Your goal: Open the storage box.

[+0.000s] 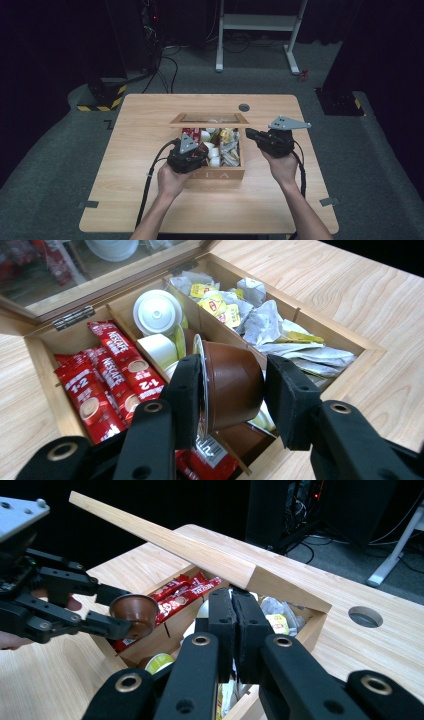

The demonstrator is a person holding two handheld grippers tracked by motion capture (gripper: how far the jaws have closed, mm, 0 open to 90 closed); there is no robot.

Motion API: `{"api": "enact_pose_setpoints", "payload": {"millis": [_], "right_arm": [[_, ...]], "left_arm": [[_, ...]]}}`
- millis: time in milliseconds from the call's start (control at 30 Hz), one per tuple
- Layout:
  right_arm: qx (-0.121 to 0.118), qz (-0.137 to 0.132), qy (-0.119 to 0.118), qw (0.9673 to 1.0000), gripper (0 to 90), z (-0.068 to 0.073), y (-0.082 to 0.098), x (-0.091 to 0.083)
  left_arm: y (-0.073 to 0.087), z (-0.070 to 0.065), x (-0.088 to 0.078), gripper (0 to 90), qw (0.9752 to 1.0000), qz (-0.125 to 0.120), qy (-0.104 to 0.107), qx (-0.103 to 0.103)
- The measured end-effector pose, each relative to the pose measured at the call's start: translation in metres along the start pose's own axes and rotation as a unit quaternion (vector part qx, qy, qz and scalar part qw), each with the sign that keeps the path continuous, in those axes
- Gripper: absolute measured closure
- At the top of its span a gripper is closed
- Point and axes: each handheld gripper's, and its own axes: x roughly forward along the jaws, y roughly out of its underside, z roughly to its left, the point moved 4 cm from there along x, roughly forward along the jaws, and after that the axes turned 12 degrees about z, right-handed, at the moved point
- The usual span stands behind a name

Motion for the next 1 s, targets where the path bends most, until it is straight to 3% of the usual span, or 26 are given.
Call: {"api": "enact_pose_setpoints", "payload": {"millis": [467,1000], "right_arm": [[0.0,0.001,0.0,1.0,87.3,0.0,0.0,0.0],[-0.003,0.005,-0.005,1.0,87.3,0.003,-0.002,0.005]], "left_arm": [[0.016,0.012,-0.019,59.1,0.9996,-0.015,0.004,-0.024],[0.032,0.026,-0.041,59.1,0.9986,-0.028,-0.008,-0.044]]}}
